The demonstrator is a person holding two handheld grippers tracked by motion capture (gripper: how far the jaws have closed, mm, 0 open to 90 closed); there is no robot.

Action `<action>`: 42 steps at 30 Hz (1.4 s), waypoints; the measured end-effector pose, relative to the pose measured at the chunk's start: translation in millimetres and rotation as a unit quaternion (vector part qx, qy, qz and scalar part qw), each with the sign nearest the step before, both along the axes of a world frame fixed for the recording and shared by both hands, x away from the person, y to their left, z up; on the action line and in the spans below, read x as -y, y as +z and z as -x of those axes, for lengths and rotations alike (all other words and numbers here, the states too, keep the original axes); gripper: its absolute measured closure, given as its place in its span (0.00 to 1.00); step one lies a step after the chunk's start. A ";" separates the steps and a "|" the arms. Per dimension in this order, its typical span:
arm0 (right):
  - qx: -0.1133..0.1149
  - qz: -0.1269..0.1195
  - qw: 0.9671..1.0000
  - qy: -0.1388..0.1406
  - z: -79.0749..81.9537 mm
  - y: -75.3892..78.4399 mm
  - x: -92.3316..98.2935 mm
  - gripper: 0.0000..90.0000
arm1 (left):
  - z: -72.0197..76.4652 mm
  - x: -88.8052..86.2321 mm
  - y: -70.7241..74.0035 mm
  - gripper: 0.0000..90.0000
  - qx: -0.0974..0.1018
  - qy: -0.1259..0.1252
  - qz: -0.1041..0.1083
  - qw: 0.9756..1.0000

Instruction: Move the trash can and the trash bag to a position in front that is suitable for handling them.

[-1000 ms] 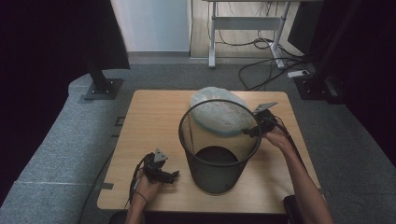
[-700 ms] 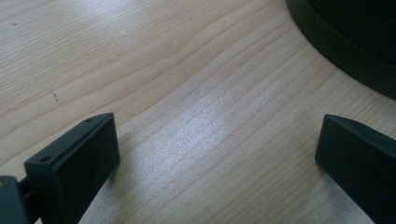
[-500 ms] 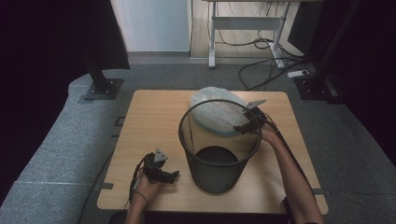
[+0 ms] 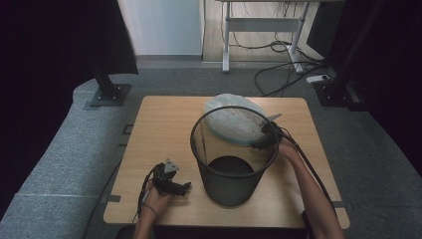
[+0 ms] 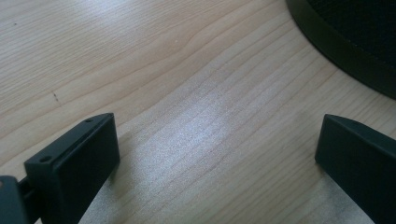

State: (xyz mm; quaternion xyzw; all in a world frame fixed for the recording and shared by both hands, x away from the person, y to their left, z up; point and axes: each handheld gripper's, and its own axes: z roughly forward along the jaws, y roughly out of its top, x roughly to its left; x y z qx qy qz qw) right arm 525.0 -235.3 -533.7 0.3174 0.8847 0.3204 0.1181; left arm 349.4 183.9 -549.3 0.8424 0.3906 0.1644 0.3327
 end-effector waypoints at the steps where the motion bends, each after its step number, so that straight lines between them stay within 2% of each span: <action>1: -0.001 0.001 1.000 0.000 3.0 -0.7 2.1 0.13 | 0.0 0.0 0.0 0.00 0.000 0.000 0.000 1.000; 9: -0.005 -0.008 1.000 -0.024 25.4 -5.2 22.1 0.14 | -0.1 0.2 0.1 0.00 -0.001 0.000 0.000 1.000; 16: -0.004 -0.015 0.998 -0.067 47.3 -7.1 36.9 0.10 | -0.2 0.6 0.0 0.00 -0.001 0.000 0.000 1.000; 21: -0.003 -0.018 0.996 -0.084 65.3 -8.3 47.3 0.10 | -0.2 0.6 0.1 0.00 -0.001 -0.001 0.000 1.000; 31: 0.001 -0.001 0.994 -0.114 99.4 -8.8 67.8 0.11 | 0.3 1.3 0.0 0.00 0.000 0.001 0.001 1.000; 34: -0.004 -0.003 0.991 -0.132 109.4 -8.0 76.0 0.13 | 0.6 1.7 -0.1 0.00 0.001 0.001 0.001 1.000; 36: -0.001 -0.014 0.990 -0.140 116.9 -7.6 82.7 0.15 | 0.7 1.9 -0.1 0.00 0.001 0.001 0.001 1.000; 42: 0.006 -0.024 0.986 -0.167 140.7 -7.8 103.1 0.15 | 1.3 2.8 -0.1 0.00 0.000 0.000 0.001 1.000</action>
